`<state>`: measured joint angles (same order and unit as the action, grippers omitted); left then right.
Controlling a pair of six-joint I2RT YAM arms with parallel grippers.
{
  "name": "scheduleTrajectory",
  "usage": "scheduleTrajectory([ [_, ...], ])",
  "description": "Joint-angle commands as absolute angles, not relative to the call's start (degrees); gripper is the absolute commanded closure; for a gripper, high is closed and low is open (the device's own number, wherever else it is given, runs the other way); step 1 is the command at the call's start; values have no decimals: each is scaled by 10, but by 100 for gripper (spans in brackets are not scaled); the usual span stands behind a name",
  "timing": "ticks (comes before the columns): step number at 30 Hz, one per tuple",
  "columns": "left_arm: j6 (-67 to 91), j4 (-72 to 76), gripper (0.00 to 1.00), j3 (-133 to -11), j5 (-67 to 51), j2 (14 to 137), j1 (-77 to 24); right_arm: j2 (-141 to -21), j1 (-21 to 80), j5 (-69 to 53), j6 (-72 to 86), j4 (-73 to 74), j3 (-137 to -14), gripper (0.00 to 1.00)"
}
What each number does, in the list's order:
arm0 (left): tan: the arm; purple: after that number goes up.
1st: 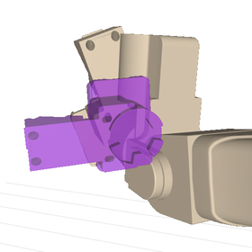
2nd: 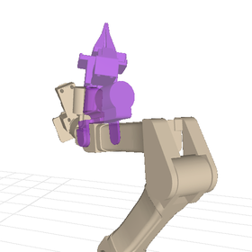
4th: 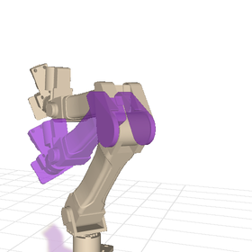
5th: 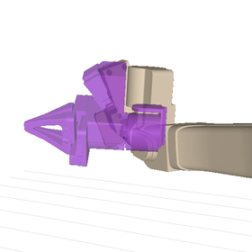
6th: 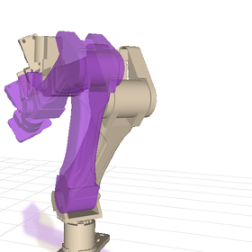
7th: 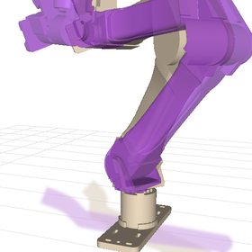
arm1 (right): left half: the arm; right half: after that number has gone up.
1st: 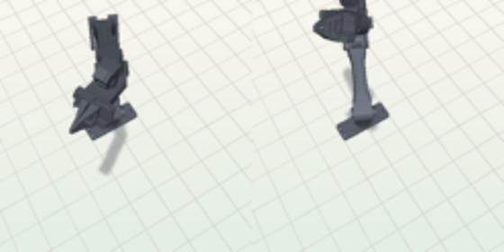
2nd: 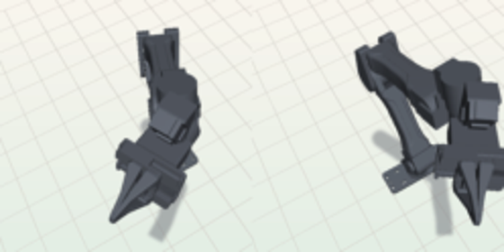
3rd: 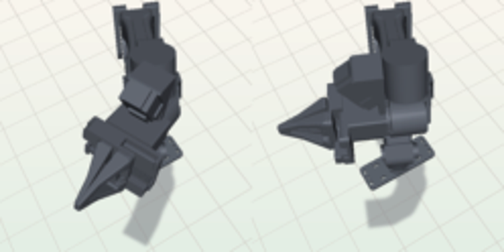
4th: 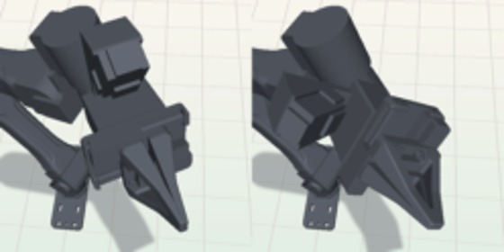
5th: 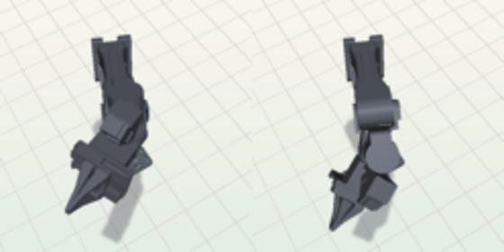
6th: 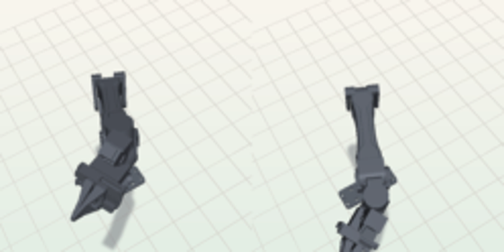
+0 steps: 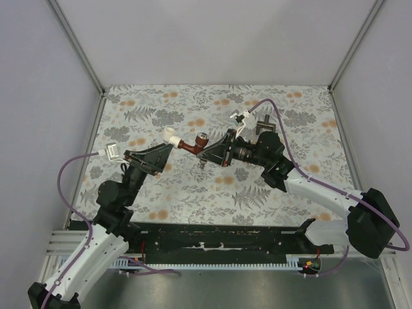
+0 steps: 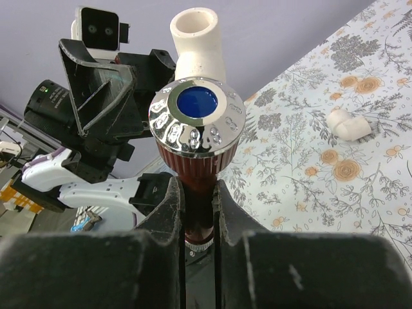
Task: Install the water faucets
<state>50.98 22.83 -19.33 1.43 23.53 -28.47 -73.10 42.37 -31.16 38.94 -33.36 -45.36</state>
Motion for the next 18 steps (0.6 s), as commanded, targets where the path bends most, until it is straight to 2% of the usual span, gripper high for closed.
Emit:
scheduleTrajectory([
  [1, 525, 316, 23, -178, 25, 242, -287, -713, 425, -330, 391, -392, -459, 100],
  [6, 508, 394, 24, -174, 5, 289, -286, -725, 425, -350, 426, -431, -457, 100],
  [10, 512, 475, 29, -162, -10, 325, -286, -730, 425, -363, 445, -443, -458, 100],
  [12, 511, 511, 35, -161, -16, 338, -287, -732, 425, -373, 446, -436, -461, 100],
  [15, 507, 539, 52, -167, -34, 348, -287, -736, 425, -383, 443, -422, -463, 100],
  [18, 505, 544, 89, -174, -54, 346, -287, -739, 425, -381, 442, -418, -461, 100],
])
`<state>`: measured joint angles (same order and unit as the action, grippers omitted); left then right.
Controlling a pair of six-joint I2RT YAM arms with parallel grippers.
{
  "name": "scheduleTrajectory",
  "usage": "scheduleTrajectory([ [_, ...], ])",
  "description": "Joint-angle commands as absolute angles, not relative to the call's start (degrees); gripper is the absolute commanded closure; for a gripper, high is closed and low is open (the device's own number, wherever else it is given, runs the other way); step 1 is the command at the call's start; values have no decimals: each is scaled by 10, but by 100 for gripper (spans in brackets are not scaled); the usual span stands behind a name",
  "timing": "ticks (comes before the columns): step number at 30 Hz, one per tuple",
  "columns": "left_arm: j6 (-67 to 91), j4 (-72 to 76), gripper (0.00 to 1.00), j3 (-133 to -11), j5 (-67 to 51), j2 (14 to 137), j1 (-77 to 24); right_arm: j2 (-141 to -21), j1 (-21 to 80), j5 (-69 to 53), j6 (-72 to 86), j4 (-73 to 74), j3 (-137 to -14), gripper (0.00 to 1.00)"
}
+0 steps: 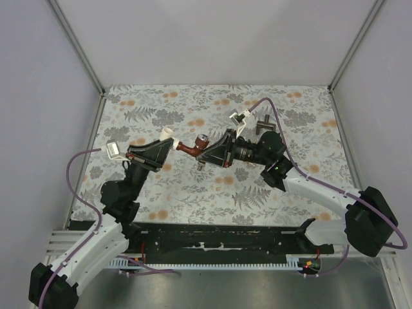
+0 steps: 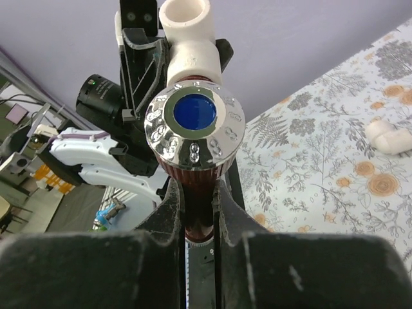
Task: Install the water faucets
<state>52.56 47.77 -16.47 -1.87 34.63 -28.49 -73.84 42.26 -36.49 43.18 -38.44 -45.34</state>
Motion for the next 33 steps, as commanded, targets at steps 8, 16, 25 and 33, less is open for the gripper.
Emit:
scheduleTrajectory([
  [8, 488, 528, 98, -163, -68, 319, -286, -739, 425, -367, 446, -423, -466, 41],
  [16, 479, 516, 98, -171, -77, 316, -287, -765, 426, -370, 487, -478, -471, 42],
  [25, 460, 536, 98, -173, -107, 313, -287, -809, 428, -354, 584, -584, -459, 93],
  [33, 451, 593, 98, -196, -213, 319, -286, -851, 420, -365, 729, -687, -451, 100],
])
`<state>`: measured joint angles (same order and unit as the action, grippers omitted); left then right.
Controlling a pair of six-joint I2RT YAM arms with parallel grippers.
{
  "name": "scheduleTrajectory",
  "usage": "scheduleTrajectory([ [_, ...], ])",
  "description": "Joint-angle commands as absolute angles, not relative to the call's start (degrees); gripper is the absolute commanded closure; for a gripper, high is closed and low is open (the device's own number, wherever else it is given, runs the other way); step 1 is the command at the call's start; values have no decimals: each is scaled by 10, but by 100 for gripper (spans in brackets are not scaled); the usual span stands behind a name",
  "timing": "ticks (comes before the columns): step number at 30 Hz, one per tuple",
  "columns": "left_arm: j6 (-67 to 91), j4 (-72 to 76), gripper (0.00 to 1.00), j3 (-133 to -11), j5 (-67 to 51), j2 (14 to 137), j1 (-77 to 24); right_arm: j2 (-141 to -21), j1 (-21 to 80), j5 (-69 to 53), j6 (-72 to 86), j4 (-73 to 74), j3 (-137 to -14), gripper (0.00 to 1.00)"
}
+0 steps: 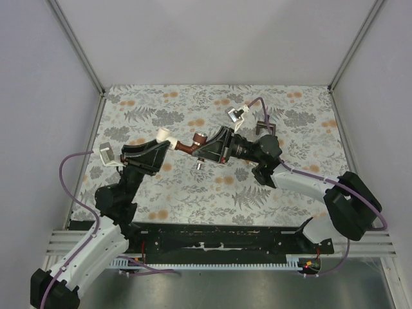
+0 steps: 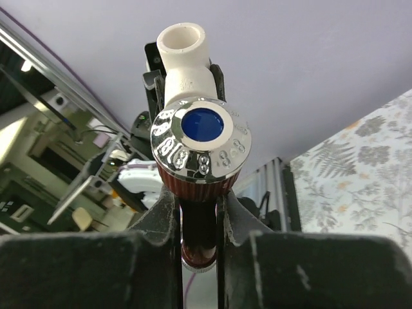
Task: Install the water faucets
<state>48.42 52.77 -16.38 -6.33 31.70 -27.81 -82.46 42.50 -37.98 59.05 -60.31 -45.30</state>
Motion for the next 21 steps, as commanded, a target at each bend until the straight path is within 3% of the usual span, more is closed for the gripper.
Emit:
scheduleTrajectory([
  [1, 448, 598, 98, -202, -228, 321, -286, -858, 418, -367, 751, -706, -451, 100],
  [5, 440, 599, 98, -216, -279, 323, -286, -874, 412, -374, 793, -744, -451, 100],
  [9, 424, 551, 98, -207, -245, 302, -286, -836, 404, -372, 726, -664, -445, 100],
  [13, 382, 392, 43, -202, -144, 237, -287, -780, 373, -354, 659, -554, -428, 100],
  [16, 339, 252, 29, -216, -62, 187, -286, -748, 331, -349, 640, -511, -410, 100],
  [21, 256, 11, 22, -276, 41, 128, -286, -703, 236, -342, 590, -406, -382, 100],
])
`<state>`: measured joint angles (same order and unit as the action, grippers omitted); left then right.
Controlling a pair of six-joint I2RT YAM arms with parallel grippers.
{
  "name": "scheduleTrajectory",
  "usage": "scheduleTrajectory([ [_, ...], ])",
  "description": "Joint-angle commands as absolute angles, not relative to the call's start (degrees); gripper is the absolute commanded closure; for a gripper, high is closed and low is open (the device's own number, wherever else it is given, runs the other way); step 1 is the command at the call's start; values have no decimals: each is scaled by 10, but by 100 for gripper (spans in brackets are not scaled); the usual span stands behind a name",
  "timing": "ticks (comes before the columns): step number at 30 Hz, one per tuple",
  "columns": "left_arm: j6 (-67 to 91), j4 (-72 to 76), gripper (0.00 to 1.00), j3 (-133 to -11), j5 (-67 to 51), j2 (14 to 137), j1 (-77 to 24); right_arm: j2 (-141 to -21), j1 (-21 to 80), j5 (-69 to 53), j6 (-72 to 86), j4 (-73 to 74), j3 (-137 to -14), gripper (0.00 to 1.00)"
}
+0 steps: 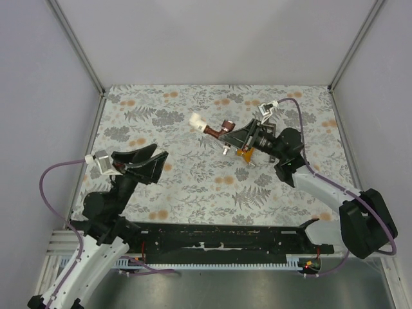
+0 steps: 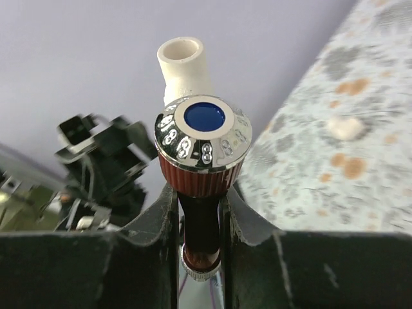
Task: Install the water faucets
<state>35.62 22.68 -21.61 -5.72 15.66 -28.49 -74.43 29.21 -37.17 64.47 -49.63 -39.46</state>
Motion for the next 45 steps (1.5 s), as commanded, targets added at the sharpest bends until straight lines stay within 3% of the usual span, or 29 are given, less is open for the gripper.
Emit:
scheduleTrajectory([
  [1, 237, -34, 21, -293, 61, 120, -286, -694, 212, -337, 575, -377, -378, 100],
  [5, 179, -184, 20, -352, 144, 123, -286, -664, 104, -311, 529, -294, -362, 100],
  [9, 150, -229, 20, -356, 168, 137, -286, -685, -21, -273, 500, -266, -346, 100],
  [15, 169, -250, 20, -353, 156, 172, -282, -816, -190, -246, 552, -408, -307, 100],
  [25, 150, -262, 20, -352, 158, 178, -268, -1096, -244, -270, 598, -463, -481, 99],
  [28, 149, -265, 20, -352, 162, 178, -265, -1159, -252, -279, 627, -459, -532, 95],
  [30, 149, -265, 20, -351, 160, 178, -262, -1192, -260, -303, 648, -454, -558, 86],
  [31, 149, -265, 20, -352, 158, 179, -261, -1206, -264, -312, 659, -452, -565, 76],
  [34, 149, -265, 20, -351, 156, 178, -257, -1212, -272, -337, 678, -446, -558, 36],
  [35, 149, -265, 20, -351, 155, 178, -255, -1202, -275, -335, 673, -438, -548, 9],
  [36, 150, -265, 20, -350, 154, 180, -254, -1191, -279, -331, 665, -421, -538, 2],
  [45, 154, -266, 20, -350, 146, 171, -251, -995, -329, -273, 544, -219, -420, 2],
])
